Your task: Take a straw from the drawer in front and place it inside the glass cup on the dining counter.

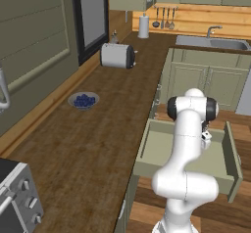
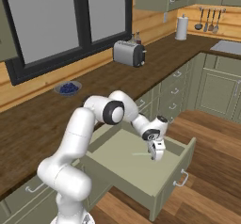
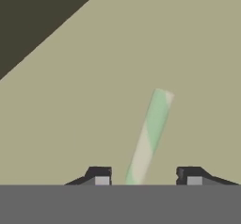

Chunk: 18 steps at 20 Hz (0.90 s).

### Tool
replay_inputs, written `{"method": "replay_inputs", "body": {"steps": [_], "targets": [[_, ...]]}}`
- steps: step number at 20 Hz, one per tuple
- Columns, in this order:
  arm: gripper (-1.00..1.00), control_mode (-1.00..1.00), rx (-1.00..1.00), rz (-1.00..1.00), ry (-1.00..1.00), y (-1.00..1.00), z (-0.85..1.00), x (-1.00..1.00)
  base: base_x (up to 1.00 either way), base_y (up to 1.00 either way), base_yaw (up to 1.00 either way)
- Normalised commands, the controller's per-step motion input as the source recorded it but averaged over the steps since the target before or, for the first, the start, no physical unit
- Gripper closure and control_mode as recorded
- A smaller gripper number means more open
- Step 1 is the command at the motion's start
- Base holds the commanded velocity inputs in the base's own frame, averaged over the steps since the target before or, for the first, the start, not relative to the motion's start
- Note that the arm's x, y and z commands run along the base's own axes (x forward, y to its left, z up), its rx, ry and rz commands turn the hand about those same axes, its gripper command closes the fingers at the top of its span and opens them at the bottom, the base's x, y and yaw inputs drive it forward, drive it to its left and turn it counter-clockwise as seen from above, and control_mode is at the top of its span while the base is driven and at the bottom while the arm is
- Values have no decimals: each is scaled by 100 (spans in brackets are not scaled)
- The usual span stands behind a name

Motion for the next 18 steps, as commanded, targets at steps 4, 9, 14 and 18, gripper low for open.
{"method": "replay_inputs", "body": {"steps": [4,9,14,18], "targets": [[100,-100,0,0,-13,0,-20,-18,0,0,0],[100,-100,0,0,-1,0,-8,-4,0,0,0],[100,-100,-1,0,0,3,10,0,0,0,0],[100,-100,-8,0,0,8,47,0,0,0,0]]}}
